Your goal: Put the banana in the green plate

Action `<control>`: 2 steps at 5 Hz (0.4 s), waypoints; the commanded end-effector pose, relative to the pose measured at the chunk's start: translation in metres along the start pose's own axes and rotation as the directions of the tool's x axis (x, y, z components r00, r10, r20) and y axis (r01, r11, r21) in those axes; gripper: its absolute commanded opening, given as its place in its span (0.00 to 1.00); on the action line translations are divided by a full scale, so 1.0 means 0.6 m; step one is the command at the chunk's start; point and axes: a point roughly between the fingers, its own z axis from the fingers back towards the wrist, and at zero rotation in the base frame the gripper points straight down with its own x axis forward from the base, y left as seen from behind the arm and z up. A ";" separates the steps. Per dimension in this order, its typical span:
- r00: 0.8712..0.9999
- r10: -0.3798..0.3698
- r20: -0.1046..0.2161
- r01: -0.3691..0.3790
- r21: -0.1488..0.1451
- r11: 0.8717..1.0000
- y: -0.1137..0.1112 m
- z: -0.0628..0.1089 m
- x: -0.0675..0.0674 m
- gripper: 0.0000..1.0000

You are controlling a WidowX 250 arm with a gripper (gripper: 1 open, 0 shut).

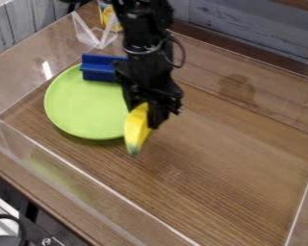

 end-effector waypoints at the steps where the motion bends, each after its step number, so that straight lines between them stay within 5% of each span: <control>1: 0.997 0.043 0.067 -0.045 0.020 0.999 -0.001 0.019 0.037 0.00; 2: 0.996 0.061 0.067 -0.063 0.029 0.998 0.029 0.029 0.033 0.00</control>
